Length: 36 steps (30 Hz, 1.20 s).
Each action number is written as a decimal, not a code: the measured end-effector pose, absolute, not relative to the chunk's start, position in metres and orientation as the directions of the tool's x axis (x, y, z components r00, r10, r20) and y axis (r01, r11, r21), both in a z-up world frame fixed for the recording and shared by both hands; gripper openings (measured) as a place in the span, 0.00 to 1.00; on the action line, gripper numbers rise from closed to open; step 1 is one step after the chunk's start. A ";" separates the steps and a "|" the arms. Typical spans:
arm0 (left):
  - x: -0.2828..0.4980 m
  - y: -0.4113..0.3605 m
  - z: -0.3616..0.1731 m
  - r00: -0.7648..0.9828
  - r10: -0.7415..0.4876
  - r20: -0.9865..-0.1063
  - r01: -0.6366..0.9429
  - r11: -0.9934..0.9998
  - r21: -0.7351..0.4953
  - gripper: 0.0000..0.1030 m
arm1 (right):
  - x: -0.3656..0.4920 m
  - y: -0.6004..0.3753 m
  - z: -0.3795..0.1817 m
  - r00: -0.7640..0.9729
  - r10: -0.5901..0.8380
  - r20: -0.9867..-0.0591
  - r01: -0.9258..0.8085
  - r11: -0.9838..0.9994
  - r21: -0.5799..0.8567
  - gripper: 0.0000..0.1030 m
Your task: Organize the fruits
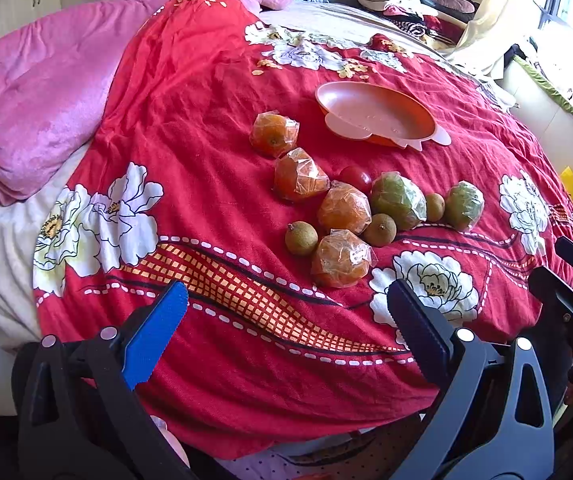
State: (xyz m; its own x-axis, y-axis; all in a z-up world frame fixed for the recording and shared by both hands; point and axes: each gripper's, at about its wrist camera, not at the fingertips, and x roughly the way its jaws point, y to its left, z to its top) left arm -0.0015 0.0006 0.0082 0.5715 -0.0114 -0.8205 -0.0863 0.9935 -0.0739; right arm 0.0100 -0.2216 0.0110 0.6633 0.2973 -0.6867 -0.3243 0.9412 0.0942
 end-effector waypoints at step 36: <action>-0.001 0.000 0.016 0.576 -0.022 -0.817 -0.079 0.994 -0.082 0.91 | 0.008 -0.222 0.012 0.672 0.287 -0.682 -0.323 0.943 0.078 0.96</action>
State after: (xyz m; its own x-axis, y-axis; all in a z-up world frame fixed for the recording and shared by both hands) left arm -0.0013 -0.0004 0.0164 0.5759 -0.0215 -0.8172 -0.0786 0.9936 -0.0816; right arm 0.0075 -0.2220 0.0119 0.6723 0.2867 -0.6825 -0.3231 0.9431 0.0778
